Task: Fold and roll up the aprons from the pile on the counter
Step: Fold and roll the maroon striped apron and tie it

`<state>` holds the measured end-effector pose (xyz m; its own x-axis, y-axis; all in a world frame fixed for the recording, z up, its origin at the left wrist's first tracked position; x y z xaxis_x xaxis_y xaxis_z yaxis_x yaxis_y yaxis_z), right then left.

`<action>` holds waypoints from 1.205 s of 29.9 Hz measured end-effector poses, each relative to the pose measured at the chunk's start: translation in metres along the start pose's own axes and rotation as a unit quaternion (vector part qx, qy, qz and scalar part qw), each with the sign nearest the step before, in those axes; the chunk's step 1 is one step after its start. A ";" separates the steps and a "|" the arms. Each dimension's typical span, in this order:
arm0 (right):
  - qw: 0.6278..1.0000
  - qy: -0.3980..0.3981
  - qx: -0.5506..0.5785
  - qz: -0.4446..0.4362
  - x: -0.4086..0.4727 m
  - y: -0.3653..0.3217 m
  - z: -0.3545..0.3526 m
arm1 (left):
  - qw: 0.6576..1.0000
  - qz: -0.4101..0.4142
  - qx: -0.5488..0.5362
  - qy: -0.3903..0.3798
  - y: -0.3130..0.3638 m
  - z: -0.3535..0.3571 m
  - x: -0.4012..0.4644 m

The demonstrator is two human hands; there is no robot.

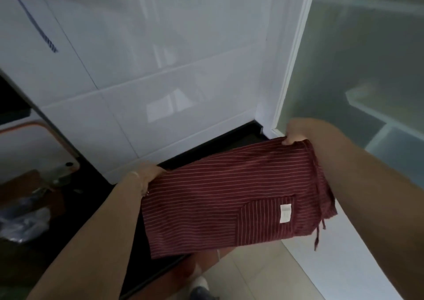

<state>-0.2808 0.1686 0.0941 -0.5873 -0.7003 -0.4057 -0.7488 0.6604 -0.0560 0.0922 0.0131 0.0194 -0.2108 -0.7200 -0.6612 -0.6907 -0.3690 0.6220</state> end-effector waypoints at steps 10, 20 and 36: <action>0.995 0.053 0.076 -0.035 0.051 -0.126 0.121 | 0.975 -0.085 0.038 0.201 -0.131 -0.050 0.066; 0.967 0.016 0.254 0.012 0.099 -0.207 0.169 | 0.912 0.033 -0.151 0.380 -0.132 -0.038 0.133; 0.971 -0.222 -0.048 -0.067 0.131 -0.193 0.189 | 0.750 0.185 0.615 -0.158 -0.047 0.120 0.171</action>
<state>-0.1552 0.0002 -0.1205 -0.3086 -0.5773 -0.7560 -0.8471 0.5283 -0.0576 0.0058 -0.0219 -0.1736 -0.5647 -0.3929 -0.7257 -0.6188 0.7834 0.0574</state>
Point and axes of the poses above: each hand's wrist, its own x-axis towards the middle knuckle, its own z-axis out of the palm, y = z × x, the point moved 2 cm from there along x, towards the middle knuckle, and after that the axes turned 4 degrees about z, right-handed, at the moved point
